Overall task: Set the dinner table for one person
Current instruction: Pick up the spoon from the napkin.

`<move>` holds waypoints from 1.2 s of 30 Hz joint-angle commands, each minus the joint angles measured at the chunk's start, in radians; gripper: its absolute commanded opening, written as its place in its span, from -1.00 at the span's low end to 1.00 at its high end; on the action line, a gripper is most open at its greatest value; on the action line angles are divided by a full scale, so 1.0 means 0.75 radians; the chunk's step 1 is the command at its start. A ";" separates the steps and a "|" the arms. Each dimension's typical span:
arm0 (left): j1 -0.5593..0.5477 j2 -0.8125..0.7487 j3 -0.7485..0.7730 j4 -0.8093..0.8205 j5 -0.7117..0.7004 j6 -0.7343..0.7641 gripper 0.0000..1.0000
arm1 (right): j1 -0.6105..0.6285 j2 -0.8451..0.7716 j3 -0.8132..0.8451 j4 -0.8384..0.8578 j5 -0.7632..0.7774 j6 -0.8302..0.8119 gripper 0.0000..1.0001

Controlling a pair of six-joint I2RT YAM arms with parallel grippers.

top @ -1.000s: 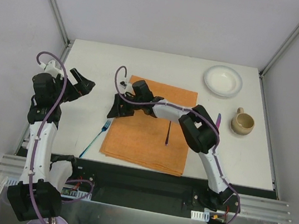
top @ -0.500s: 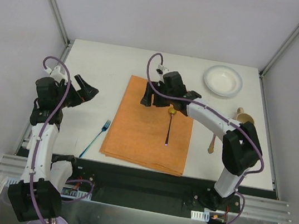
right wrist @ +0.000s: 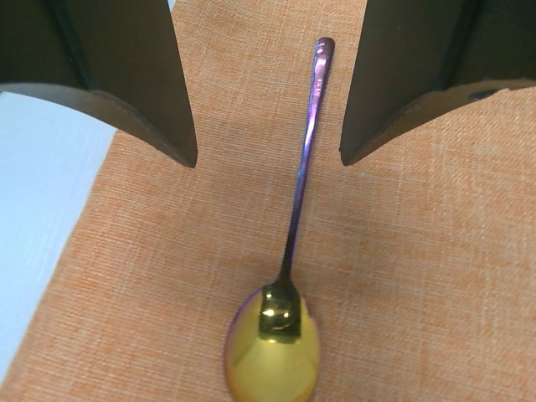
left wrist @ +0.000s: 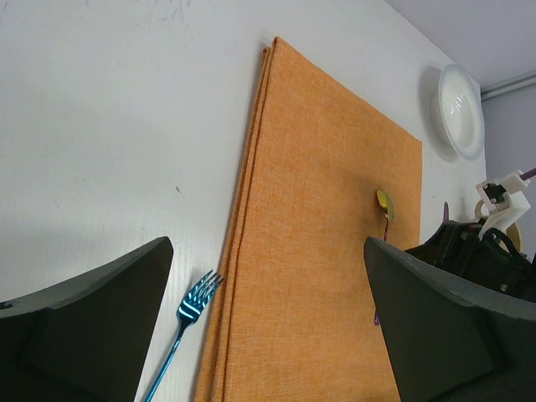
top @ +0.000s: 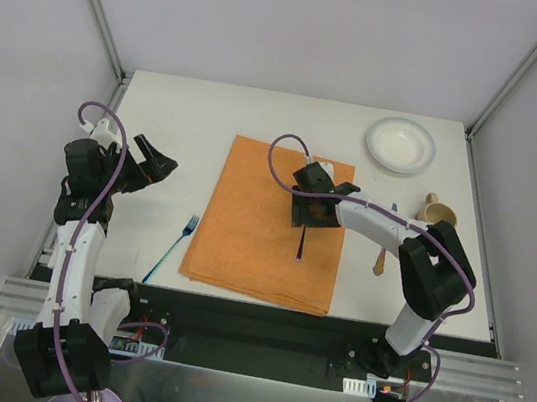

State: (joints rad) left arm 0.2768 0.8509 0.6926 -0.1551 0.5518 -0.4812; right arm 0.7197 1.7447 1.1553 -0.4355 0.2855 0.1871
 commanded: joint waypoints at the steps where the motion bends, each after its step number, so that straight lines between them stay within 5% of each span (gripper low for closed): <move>1: 0.007 -0.003 0.001 0.041 0.037 0.020 0.99 | 0.000 -0.040 0.039 -0.045 0.139 0.041 0.44; 14: 0.007 -0.012 -0.003 0.041 0.029 0.028 0.99 | -0.008 0.144 0.088 0.065 0.022 0.059 0.24; 17: 0.009 -0.012 -0.005 0.039 0.025 0.028 0.99 | -0.017 0.163 0.098 0.071 0.010 0.063 -0.51; 18: 0.009 -0.012 -0.005 0.041 0.025 0.028 0.99 | -0.015 0.163 0.098 0.073 0.010 0.063 -0.90; 19: 0.009 -0.012 -0.005 0.039 0.023 0.028 0.99 | -0.017 0.159 0.098 0.073 0.012 0.065 -0.98; 36: 0.009 0.013 0.005 0.039 0.044 0.026 0.99 | -0.125 -0.193 -0.098 -0.012 0.241 0.106 -0.98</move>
State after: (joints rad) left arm 0.2768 0.8566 0.6907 -0.1547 0.5533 -0.4786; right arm 0.6758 1.7241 1.1065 -0.4156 0.3981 0.2462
